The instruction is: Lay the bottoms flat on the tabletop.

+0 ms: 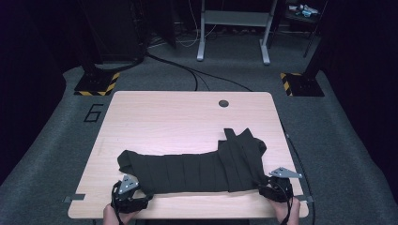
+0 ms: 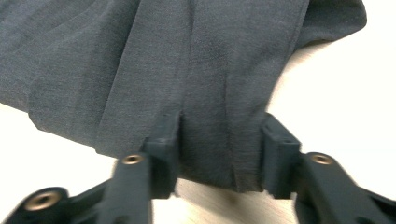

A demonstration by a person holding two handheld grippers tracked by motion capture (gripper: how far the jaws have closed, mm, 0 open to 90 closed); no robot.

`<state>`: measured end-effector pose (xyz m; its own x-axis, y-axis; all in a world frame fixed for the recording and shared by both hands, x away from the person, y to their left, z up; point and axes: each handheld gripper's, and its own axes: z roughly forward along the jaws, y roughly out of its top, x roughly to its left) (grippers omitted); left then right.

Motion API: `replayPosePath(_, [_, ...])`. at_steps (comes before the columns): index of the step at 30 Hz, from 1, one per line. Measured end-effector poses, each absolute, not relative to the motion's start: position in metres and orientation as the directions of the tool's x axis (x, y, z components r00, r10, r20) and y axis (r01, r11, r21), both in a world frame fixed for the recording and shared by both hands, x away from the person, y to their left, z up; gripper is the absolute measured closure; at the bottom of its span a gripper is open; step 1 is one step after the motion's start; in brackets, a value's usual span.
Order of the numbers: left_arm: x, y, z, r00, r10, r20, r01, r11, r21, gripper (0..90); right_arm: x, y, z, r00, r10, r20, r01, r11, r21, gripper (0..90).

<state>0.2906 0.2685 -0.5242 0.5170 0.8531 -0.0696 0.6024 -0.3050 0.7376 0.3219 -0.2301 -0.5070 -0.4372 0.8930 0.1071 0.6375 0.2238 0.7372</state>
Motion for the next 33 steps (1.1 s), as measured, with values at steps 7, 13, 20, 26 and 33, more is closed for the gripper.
replayPosePath(7, [0.288, 0.267, -0.526, 0.551, 0.831, -0.074, 0.567, -0.308, 0.764, 75.8, 0.318, -0.227, -0.510, -0.431, 0.899, 0.079, 0.617, 0.230, 0.753, 83.1])
replayPosePath(13, [0.287, 0.274, -0.520, 0.564, 0.820, -0.098, 0.552, -0.286, 0.783, 78.1, 0.313, -0.228, -0.504, -0.432, 0.900, 0.066, 0.591, 0.227, 0.774, 85.0])
replayPosePath(20, [0.289, 0.278, -0.500, 0.571, 0.814, -0.103, 0.521, -0.263, 0.812, 79.5, 0.309, -0.232, -0.489, -0.431, 0.900, 0.066, 0.547, 0.202, 0.812, 85.4])
replayPosePath(26, [0.293, 0.280, -0.485, 0.579, 0.809, -0.104, 0.501, -0.252, 0.828, 79.9, 0.308, -0.233, -0.466, -0.428, 0.902, 0.057, 0.503, 0.185, 0.844, 85.5])
replayPosePath(33, [0.302, 0.282, -0.469, 0.579, 0.808, -0.113, 0.491, -0.235, 0.839, 80.2, 0.315, -0.232, -0.447, -0.435, 0.899, 0.044, 0.480, 0.190, 0.857, 85.6])
